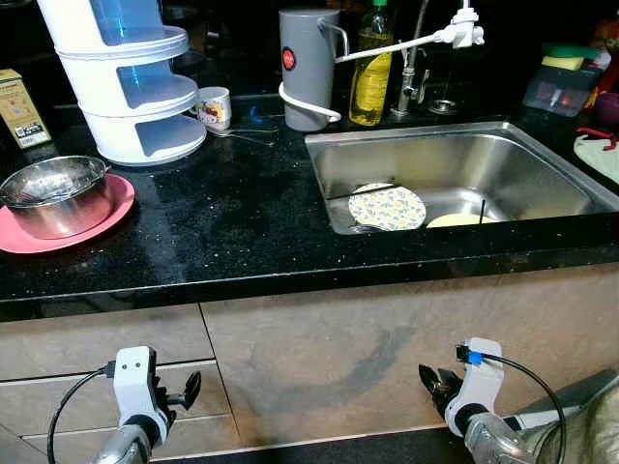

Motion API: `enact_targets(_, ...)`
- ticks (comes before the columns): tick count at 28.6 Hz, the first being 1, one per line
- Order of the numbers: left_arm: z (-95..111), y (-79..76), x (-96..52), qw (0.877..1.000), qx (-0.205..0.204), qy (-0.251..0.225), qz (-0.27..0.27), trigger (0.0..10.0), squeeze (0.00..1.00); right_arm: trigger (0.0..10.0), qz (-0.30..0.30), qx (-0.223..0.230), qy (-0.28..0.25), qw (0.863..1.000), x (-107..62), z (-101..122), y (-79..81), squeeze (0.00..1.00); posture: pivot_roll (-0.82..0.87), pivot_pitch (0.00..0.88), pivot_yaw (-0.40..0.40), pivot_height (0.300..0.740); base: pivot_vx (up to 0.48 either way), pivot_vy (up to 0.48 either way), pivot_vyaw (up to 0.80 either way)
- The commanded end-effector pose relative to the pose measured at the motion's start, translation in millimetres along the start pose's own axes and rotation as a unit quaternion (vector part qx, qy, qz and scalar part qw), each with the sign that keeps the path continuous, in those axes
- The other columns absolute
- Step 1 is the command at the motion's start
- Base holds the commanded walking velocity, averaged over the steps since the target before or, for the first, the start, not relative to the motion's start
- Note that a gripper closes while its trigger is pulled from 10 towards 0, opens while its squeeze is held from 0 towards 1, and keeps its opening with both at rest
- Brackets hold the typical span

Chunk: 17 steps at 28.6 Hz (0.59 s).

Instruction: Kitchen organization

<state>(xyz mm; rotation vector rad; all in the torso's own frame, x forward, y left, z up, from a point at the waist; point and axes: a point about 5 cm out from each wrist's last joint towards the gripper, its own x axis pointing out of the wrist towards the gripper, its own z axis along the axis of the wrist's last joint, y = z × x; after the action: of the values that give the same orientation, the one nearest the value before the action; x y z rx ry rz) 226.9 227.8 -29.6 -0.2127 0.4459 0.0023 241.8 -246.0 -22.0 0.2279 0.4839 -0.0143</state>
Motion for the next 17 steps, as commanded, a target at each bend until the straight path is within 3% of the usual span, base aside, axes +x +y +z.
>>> enact_targets(1,0.7,3.8,-0.8,1.0,0.002,0.0,0.004,10.0,0.0,10.0,0.001,0.001,-0.001,1.0,0.6,-1.2,2.2,0.0,0.01,0.0,0.031,0.74,0.0,0.0,0.0)
enact_targets(17,0.2,2.0,-3.9,1.0,0.006,-0.014,0.0,10.0,0.0,10.0,0.007,-0.004,0.0,1.0,-2.6,-1.6,-2.6,0.0,0.03,0.0,-0.018,0.74,0.0,0.0,0.0)
